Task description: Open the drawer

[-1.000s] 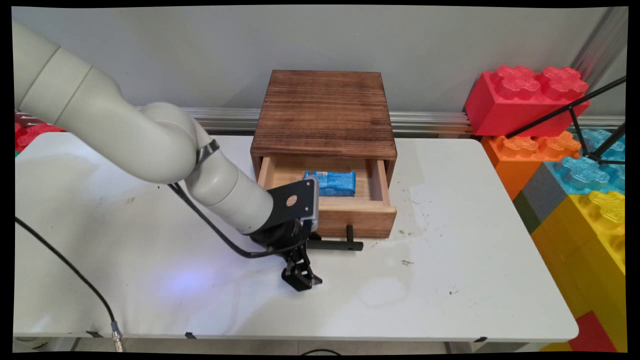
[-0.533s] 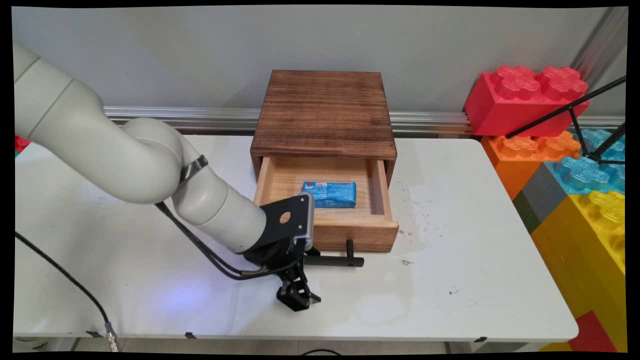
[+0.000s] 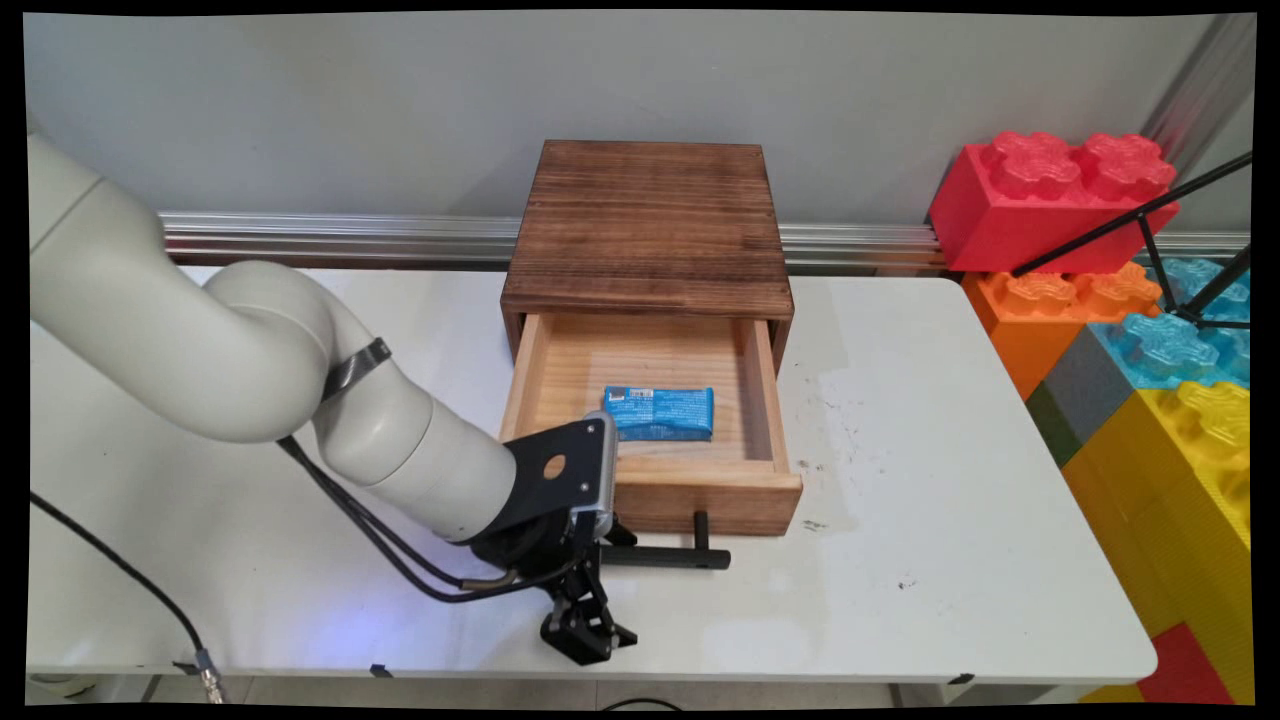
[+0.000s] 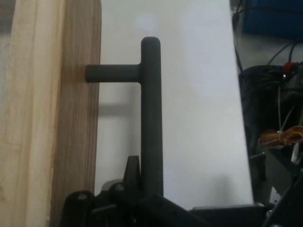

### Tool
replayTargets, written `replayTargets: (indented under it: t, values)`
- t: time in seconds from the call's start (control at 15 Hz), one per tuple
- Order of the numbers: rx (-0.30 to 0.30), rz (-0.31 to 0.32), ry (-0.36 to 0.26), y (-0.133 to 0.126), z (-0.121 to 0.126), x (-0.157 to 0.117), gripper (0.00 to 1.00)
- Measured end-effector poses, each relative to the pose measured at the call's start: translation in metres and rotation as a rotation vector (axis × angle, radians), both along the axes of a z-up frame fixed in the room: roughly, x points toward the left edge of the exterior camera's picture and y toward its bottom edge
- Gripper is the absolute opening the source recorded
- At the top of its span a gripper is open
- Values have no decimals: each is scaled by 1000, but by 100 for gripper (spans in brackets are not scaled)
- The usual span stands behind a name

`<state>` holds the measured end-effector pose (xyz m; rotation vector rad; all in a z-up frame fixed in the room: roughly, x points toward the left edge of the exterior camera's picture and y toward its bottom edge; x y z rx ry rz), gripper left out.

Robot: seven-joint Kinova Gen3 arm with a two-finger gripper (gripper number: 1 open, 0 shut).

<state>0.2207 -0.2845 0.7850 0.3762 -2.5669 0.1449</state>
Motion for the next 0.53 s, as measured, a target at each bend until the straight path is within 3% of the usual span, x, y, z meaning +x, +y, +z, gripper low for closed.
replayTargets:
  t: [0.53]
  values:
    - [18,-4,32,19,8,4,100]
